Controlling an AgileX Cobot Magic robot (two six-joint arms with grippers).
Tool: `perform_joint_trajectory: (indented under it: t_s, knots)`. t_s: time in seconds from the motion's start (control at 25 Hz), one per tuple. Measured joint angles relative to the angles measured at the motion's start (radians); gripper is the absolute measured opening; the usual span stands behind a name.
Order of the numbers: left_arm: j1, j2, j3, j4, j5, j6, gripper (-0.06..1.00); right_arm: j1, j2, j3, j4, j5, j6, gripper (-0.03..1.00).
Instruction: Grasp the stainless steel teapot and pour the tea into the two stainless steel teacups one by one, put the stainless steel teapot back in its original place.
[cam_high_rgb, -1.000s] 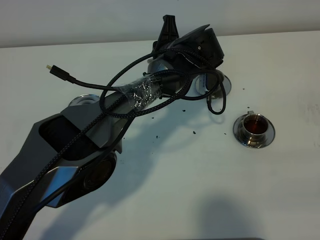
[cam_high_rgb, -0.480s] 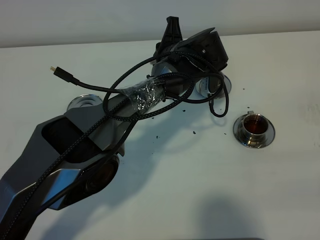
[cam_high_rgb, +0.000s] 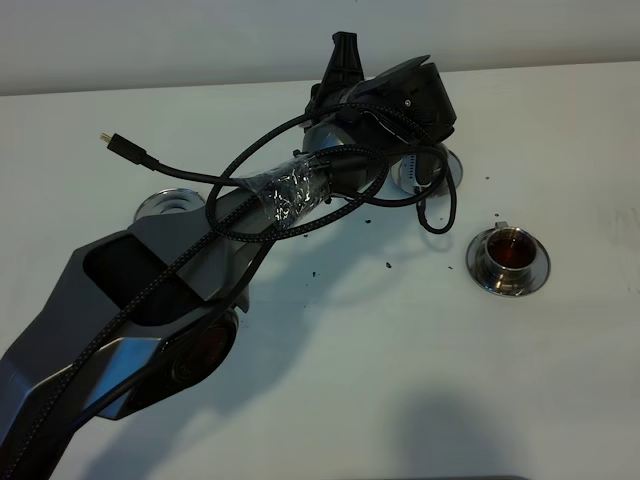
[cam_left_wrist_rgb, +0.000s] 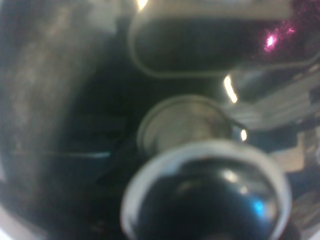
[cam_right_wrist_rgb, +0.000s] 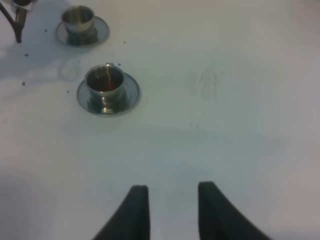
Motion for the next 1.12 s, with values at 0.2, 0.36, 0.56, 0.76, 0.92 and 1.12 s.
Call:
perform_joint_trajectory:
  t_s: [0.2,0.36,0.56,0.76,0.92,1.12]
  knots:
    - [0.0,0.0,0.0,0.019,0.002,0.0,0.22,0.0,0.0,0.0,0.0,0.0,0.0,0.23]
    - [0.0,0.0,0.0,0.047,0.002,0.0,0.22,0.0,0.0,0.0,0.0,0.0,0.0,0.23]
    - [0.0,0.0,0.0,0.084,0.002,0.001,0.22,0.0,0.0,0.0,0.0,0.0,0.0,0.23]
    - [0.0,0.0,0.0,0.094,-0.001,0.002,0.22,0.0,0.0,0.0,0.0,0.0,0.0,0.23]
    - [-0.004,0.0,0.0,0.094,-0.015,0.002,0.22,0.0,0.0,0.0,0.0,0.0,0.0,0.23]
    - [-0.019,0.0,0.0,0.094,-0.058,0.002,0.22,0.0,0.0,0.0,0.0,0.0,0.0,0.23]
